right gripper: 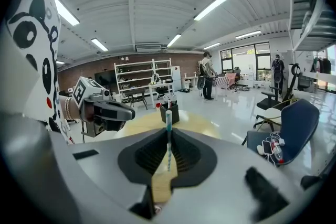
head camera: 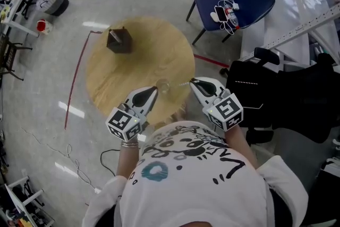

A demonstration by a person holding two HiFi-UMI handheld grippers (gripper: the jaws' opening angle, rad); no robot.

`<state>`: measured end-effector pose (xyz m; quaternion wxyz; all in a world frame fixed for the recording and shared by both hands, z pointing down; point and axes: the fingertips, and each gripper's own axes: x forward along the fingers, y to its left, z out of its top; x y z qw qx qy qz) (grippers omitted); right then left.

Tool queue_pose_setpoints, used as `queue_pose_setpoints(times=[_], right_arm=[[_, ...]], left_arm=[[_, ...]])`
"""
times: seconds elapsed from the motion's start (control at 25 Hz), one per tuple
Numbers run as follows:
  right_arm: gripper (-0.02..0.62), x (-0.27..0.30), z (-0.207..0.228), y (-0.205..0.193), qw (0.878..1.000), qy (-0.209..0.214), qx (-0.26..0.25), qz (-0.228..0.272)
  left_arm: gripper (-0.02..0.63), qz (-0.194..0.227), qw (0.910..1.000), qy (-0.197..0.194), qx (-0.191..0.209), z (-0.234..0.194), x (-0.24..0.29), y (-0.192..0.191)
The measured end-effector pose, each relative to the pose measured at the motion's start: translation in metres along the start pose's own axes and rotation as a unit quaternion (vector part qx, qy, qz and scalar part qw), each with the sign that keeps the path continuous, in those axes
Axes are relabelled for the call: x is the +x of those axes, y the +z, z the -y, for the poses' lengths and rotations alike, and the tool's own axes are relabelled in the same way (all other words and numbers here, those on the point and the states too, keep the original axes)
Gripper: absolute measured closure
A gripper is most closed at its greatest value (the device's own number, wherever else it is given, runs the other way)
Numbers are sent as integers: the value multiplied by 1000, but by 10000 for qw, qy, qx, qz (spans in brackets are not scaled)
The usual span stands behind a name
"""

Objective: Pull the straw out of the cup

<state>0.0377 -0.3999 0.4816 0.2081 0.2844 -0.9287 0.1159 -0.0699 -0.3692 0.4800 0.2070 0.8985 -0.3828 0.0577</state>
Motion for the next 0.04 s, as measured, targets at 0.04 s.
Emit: queue_pose_setpoints(times=[0.04], right_arm=[[555,0,0,1,10000,8,-1,22]], left_arm=[[591,-1,10000,3,4,0,0,0]])
